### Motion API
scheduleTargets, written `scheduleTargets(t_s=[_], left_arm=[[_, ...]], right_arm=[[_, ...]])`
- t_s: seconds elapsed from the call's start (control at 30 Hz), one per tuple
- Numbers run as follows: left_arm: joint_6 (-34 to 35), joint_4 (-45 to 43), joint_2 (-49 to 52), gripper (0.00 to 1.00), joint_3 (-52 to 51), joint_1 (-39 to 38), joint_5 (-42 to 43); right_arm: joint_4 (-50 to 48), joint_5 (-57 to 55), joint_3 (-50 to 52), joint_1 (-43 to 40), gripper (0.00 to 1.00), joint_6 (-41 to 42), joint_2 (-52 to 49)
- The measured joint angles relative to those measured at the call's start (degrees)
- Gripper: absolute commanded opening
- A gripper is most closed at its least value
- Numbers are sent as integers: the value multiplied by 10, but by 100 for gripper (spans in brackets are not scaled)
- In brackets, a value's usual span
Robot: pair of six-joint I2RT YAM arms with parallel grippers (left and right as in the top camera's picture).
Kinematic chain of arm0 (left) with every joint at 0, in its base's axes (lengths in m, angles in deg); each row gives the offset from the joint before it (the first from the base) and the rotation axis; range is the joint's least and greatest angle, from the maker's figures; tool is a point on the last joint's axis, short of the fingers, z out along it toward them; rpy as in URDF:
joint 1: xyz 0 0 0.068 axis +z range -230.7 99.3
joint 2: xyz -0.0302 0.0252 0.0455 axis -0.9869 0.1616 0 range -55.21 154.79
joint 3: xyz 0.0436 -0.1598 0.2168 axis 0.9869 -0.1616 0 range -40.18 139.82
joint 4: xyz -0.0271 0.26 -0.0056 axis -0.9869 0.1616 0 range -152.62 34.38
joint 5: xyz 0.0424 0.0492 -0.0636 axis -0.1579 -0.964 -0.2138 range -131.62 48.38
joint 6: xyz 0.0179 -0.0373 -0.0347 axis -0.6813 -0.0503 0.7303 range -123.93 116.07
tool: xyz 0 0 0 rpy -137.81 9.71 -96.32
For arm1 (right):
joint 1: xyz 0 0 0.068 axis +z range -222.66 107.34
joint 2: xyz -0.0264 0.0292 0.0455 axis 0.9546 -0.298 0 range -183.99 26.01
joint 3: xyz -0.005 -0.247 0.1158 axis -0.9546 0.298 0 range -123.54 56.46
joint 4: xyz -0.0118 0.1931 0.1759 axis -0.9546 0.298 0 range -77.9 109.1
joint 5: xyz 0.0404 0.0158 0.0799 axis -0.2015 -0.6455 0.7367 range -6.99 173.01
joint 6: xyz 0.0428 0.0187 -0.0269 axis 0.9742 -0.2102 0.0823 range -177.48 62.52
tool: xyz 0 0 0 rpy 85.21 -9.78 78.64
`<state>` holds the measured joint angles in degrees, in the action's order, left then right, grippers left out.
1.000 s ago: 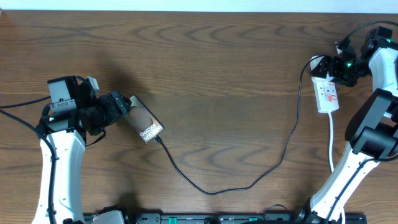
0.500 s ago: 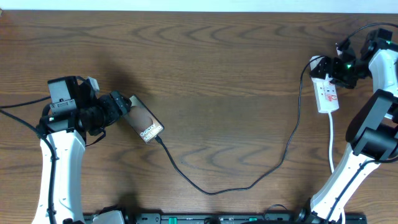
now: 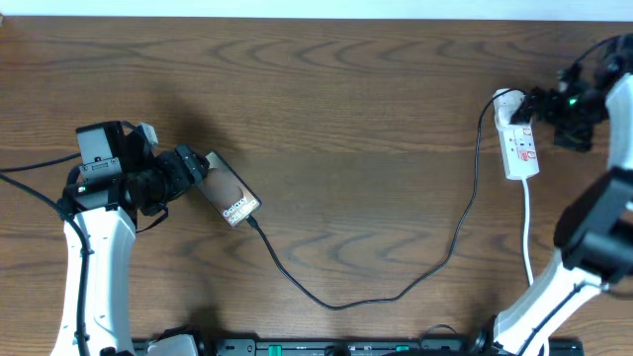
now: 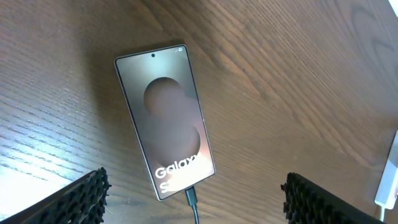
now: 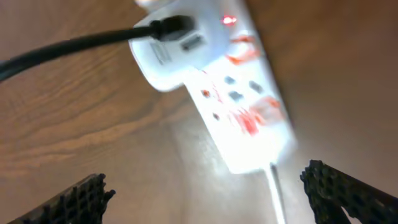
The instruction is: Plug charger to phone and switch on socket
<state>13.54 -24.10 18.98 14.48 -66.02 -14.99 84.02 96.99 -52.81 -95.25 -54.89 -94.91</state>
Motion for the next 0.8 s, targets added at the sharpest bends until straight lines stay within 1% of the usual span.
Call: scheduleTargets(t_s=[0.1,0.23,0.8], left_arm=[[0,0,0,88,0,0,0],[0,0,0,88,0,0,0],[0,0,0,88,0,0,0]], right_arm=[[29,-54,0,0,99,50,82],[31,-73,-1,0,99,70,120],[31,-87,-1,0,99,82,119]])
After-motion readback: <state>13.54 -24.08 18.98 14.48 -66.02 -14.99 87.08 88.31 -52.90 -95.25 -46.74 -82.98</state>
